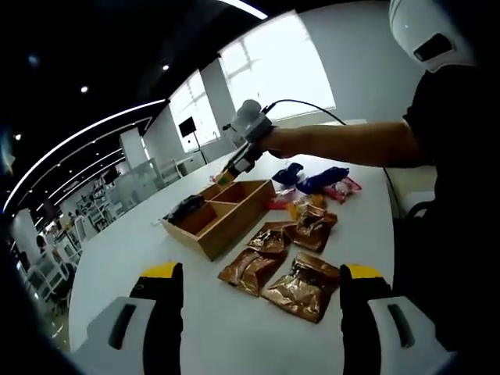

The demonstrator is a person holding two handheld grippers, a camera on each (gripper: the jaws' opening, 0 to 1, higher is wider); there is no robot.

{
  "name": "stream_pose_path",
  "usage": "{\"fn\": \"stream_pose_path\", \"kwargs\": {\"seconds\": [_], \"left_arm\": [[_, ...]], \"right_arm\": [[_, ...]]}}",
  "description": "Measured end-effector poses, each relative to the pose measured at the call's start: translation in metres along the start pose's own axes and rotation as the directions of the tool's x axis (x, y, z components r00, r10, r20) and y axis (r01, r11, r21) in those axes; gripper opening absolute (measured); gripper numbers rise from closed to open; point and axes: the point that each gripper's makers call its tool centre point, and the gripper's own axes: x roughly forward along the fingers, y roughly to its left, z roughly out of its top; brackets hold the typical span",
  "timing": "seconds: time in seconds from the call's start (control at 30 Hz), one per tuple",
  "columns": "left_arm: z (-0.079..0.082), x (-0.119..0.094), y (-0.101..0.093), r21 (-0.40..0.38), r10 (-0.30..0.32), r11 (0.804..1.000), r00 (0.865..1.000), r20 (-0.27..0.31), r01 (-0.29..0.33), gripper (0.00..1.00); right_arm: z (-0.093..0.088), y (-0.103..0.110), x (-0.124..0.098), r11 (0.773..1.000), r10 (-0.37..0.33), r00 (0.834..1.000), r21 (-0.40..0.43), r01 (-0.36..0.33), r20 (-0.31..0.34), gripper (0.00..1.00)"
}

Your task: Pick up the scattered marshmallows, QQ candies, Oreo cookies, and mixed nuts on the table and sort them into separate containers

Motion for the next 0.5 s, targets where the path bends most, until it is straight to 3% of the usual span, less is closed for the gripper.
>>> {"fn": "stream_pose_path", "kwargs": {"seconds": [0.5], "left_arm": [[-0.002, 0.002, -0.003, -0.004, -0.015, 1.000, 1.000, -0.005, 0.015, 0.86]], "right_arm": [[-0.004, 0.011, 0.003, 0.998, 0.040, 0.999, 0.048, -0.040, 0.003, 0.15]]}}
